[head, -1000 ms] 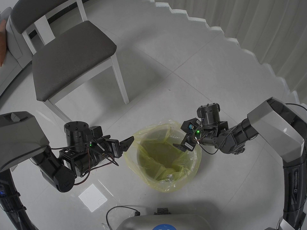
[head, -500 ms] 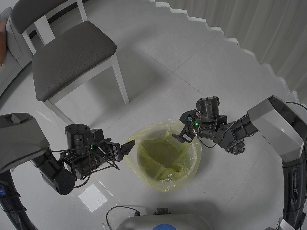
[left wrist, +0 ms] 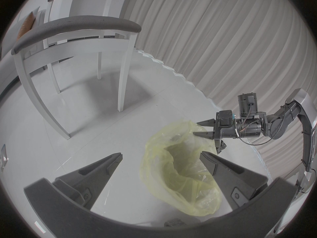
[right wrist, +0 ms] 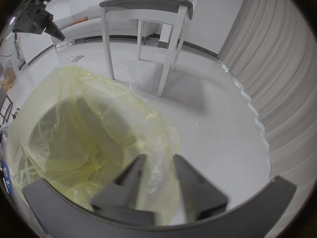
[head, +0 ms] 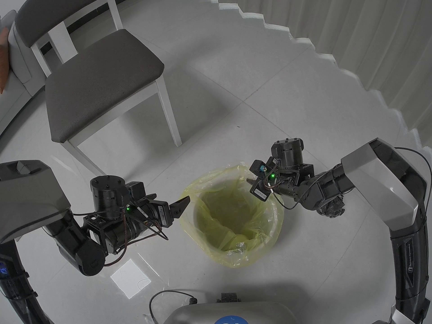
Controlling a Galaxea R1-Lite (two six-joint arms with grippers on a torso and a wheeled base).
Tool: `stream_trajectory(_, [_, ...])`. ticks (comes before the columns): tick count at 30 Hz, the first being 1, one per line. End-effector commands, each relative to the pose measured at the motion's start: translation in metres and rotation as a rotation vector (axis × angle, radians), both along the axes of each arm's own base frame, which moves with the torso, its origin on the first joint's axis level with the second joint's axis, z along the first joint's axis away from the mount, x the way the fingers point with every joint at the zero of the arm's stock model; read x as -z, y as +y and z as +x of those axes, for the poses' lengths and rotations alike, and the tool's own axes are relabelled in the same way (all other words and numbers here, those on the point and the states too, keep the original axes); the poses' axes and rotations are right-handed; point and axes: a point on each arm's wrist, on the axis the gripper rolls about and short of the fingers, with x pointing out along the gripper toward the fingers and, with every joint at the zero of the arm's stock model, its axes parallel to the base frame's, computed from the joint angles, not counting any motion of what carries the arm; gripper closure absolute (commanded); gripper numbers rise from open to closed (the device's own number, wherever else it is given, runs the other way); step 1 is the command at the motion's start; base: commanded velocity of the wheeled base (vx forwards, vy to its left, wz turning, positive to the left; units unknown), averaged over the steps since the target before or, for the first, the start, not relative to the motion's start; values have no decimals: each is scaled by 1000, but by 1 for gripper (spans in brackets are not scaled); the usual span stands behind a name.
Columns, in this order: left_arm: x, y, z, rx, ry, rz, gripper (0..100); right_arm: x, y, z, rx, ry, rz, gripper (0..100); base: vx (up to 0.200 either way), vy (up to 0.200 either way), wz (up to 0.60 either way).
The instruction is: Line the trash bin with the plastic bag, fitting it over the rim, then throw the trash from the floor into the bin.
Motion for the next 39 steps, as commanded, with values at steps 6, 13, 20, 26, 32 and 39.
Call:
stream_trajectory(6, [3,0,0,2,10,4,0,-29,3,-4,-9,-56,27,100,0,0,0])
stream_trajectory(13, [3,2,-3,-1,3,1,0,-2,-8,11,25,-13,6,100,0,0,0])
stream_trajectory(20, [3,2,-3,-4,0,0,0,17,-13,27,45,-4,2,100,0,0,0])
stream_trajectory(26, [8,2,0,-5,11,4,0,30,-8,27,40,21,-8,100,0,0,0])
stream_trajectory(32, [19,-2,9,-5,13,7,0,23,0,23,20,5,-3,100,0,0,0])
stream_trajectory(39, [25,-7,20,4,5,70,0,-14,1,13,11,-97,65,0,0,0,0])
